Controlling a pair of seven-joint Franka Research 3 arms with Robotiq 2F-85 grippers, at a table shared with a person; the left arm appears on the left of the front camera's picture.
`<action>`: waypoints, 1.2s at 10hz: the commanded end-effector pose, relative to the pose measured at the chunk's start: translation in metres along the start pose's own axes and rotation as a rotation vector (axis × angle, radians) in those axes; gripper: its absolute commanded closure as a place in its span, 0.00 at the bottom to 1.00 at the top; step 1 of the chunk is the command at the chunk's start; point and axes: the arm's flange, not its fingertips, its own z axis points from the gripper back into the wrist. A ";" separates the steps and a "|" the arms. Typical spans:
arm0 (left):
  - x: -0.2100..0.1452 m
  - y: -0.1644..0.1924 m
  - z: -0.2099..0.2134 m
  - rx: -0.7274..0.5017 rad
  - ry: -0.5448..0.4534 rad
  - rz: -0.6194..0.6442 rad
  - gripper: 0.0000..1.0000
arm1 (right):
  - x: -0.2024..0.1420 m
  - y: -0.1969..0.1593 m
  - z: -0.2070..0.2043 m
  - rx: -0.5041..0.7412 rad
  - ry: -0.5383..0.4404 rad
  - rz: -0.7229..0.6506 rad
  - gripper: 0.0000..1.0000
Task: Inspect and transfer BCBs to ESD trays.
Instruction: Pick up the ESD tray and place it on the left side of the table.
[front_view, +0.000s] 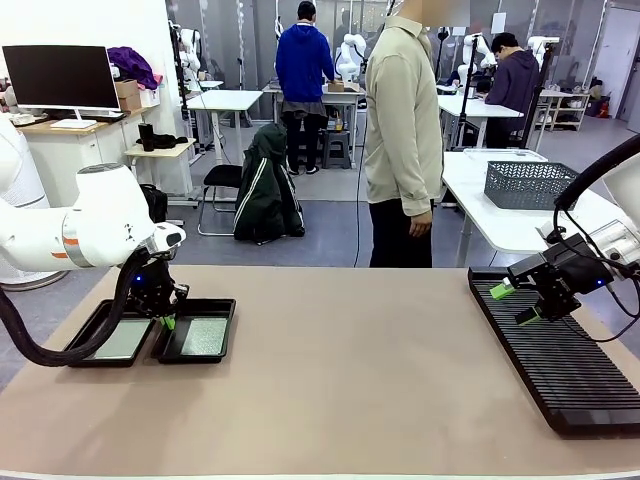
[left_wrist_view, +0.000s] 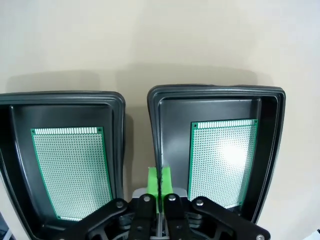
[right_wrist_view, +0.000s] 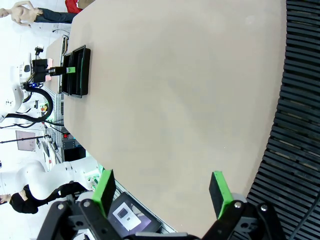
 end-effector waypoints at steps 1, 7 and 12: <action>0.000 0.000 0.001 0.000 -0.003 0.003 0.97 | 0.000 0.001 -0.001 -0.007 -0.008 -0.012 0.00; -0.003 -0.004 0.007 -0.004 0.000 -0.011 0.47 | 0.000 0.001 -0.001 -0.007 -0.008 -0.012 0.00; -0.011 -0.014 0.033 -0.008 -0.008 -0.047 0.10 | 0.000 0.001 -0.001 -0.007 -0.008 -0.012 0.00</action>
